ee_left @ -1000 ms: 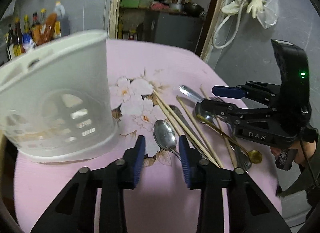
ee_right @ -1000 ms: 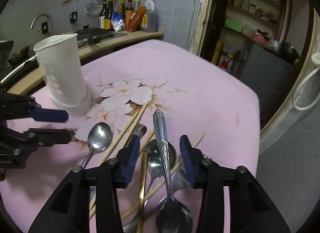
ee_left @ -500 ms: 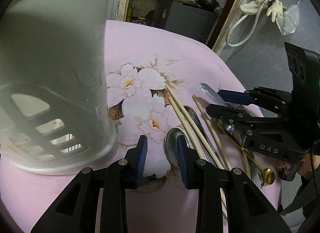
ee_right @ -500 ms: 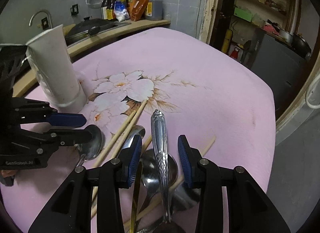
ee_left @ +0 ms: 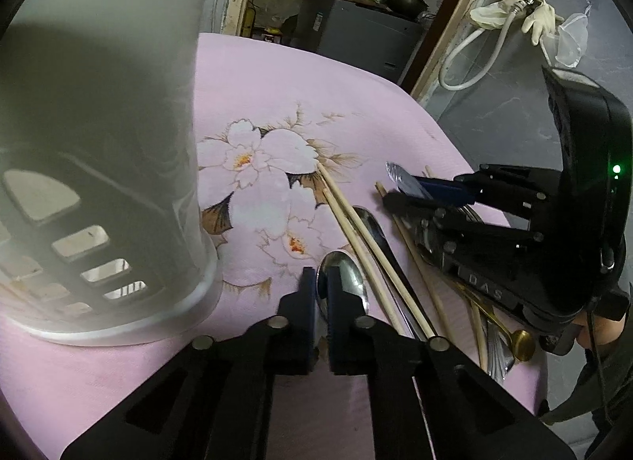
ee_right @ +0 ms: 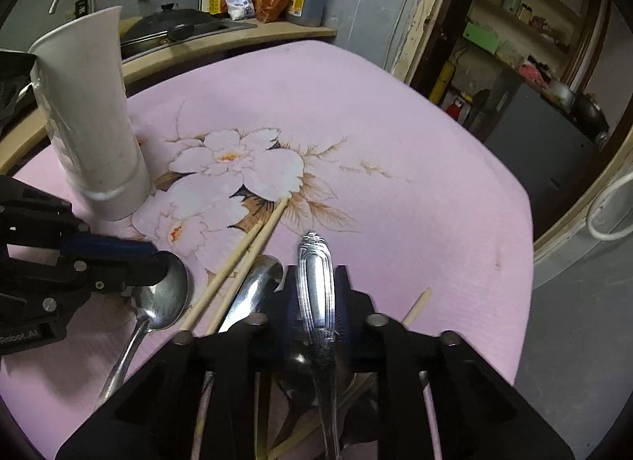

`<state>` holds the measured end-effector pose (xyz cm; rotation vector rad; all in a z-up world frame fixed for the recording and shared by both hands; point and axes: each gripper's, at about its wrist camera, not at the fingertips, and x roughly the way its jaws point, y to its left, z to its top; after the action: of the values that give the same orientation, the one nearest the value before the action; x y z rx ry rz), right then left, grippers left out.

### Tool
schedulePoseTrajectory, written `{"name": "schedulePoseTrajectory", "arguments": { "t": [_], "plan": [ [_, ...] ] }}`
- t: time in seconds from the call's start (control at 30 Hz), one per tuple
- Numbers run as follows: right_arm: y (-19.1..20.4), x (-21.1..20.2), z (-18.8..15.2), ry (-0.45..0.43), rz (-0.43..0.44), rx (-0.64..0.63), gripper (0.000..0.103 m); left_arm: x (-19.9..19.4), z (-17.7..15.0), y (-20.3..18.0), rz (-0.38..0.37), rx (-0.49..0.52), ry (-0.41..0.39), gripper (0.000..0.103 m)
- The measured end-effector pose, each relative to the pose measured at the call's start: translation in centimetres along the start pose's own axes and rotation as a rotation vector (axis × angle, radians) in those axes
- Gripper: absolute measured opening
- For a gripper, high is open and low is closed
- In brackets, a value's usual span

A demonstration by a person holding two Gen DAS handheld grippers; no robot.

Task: Organize utensils
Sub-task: 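Grasp a silver knife with the left tool while the right tool grasps an ornate silver spoon, then carry the knife into the caddy with the left tool while the right tool drops the spoon in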

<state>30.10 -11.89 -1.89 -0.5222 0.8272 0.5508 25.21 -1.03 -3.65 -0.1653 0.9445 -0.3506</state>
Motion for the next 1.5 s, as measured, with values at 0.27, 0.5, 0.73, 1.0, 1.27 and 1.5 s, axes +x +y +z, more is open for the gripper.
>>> {"name": "schedulePoseTrajectory", "arguments": {
  "t": [0.27,0.5,0.73,1.0,1.27,1.5],
  "plan": [
    [0.5,-3.7,-1.2,-0.158,-0.022,0.021,0.012,-2.0,-0.4,-1.3,-0.013,0.026,-0.050,0.000],
    [1.4,-8.5,-3.0,-0.361,-0.064,0.068,0.012,-7.4,-2.7,-4.3,0.105,0.138,-0.321,0.000],
    [1.3,-12.4,-2.9,-0.528,-0.076,0.145,0.011,-11.1,-2.9,-4.7,0.126,0.124,-0.493,0.000],
    [1.5,-14.9,0.3,-0.654,-0.030,0.170,0.011,-15.8,-0.6,-2.6,0.181,0.059,-0.597,0.000],
    [3.1,-17.3,6.6,-0.794,0.081,0.151,0.011,-22.7,2.3,2.4,0.363,0.003,-0.762,0.000],
    [5.3,-17.4,11.2,-0.877,0.171,0.147,0.011,-24.9,3.1,7.6,0.547,-0.054,-0.839,0.000]
  ]
}}
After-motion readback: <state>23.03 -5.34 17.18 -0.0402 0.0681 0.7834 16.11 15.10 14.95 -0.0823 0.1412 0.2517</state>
